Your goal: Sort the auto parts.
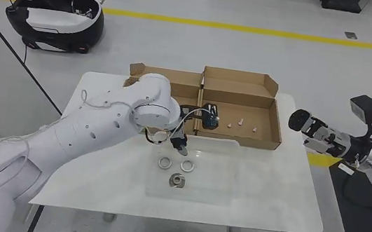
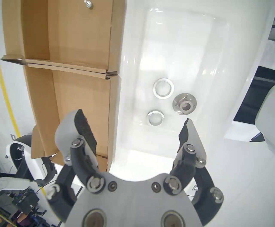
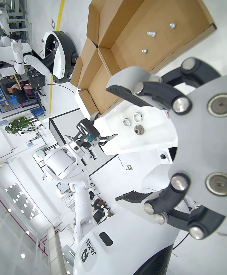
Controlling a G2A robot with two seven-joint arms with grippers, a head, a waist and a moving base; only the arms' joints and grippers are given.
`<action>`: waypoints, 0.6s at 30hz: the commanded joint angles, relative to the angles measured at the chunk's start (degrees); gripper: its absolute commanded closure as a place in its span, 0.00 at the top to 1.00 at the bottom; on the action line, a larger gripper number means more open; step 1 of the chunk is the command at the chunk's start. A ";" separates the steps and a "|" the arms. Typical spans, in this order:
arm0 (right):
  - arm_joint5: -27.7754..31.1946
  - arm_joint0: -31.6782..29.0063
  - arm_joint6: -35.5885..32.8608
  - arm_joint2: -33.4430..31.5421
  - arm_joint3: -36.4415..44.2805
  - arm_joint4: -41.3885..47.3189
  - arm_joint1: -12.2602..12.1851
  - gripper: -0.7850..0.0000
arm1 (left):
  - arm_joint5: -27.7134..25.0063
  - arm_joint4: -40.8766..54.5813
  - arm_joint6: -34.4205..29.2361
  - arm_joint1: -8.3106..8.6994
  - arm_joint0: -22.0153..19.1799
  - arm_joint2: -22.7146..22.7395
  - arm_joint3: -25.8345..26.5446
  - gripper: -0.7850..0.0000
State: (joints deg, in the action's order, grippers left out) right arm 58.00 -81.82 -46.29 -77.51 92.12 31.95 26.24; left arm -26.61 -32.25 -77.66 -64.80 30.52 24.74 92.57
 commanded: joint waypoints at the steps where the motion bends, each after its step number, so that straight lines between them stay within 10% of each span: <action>1: 0.00 0.00 0.00 0.00 0.00 0.00 0.00 1.00 | 0.23 0.84 -0.12 -0.43 0.03 -0.64 -0.09 1.00; 18: 0.00 0.00 0.00 0.00 0.00 0.00 0.00 1.00 | 1.11 0.75 1.79 -1.68 0.53 -2.24 -0.83 1.00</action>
State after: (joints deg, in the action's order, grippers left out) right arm 58.00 -81.82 -46.29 -77.51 92.12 31.95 26.24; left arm -25.50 -31.50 -75.88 -66.48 31.04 22.50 91.74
